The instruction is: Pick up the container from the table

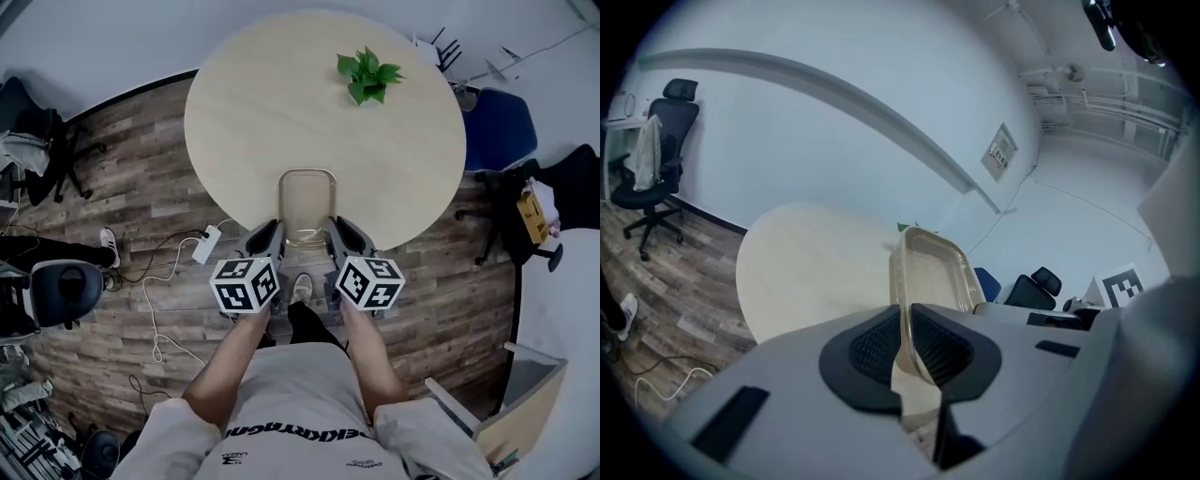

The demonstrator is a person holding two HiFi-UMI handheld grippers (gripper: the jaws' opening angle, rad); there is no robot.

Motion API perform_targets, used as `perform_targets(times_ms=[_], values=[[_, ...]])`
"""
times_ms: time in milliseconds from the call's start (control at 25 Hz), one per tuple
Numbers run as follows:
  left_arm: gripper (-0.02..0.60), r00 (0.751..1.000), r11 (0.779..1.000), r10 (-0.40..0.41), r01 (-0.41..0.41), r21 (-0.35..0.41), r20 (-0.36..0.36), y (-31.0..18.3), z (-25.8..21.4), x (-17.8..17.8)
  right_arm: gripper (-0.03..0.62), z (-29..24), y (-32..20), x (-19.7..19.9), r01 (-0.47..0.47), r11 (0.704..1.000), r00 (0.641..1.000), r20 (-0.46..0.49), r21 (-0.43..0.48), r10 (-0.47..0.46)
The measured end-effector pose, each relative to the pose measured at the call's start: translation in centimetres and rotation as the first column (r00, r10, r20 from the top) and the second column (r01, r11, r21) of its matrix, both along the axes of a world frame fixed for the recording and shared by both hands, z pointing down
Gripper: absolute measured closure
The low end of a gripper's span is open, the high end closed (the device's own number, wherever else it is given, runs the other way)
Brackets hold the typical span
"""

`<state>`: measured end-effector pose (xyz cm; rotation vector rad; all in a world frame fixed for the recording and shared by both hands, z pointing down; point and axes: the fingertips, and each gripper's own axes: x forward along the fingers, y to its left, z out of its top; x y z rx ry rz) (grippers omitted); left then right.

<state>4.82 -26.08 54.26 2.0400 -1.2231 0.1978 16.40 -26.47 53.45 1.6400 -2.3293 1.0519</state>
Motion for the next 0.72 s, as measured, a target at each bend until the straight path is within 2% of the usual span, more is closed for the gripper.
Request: perform_targets(times_ms=[240, 720], values=[[0.531, 1.0, 0.995, 0.026, -0.026, 0.098, 0.006, 1.9, -4.9, -1.5, 0.508, -4.9, 2.4, -1.5, -0.016, 0.996, 1.0, -0.004, 0.085, 0.017], [0.531, 0.999, 0.973, 0.046, -0.044, 0.227, -0.004, 6.4, -11.7, -4.0, 0.505, -12.2, 7.3, -4.0, -0.035, 0.975, 0.997, -0.059, 0.221, 0.049]])
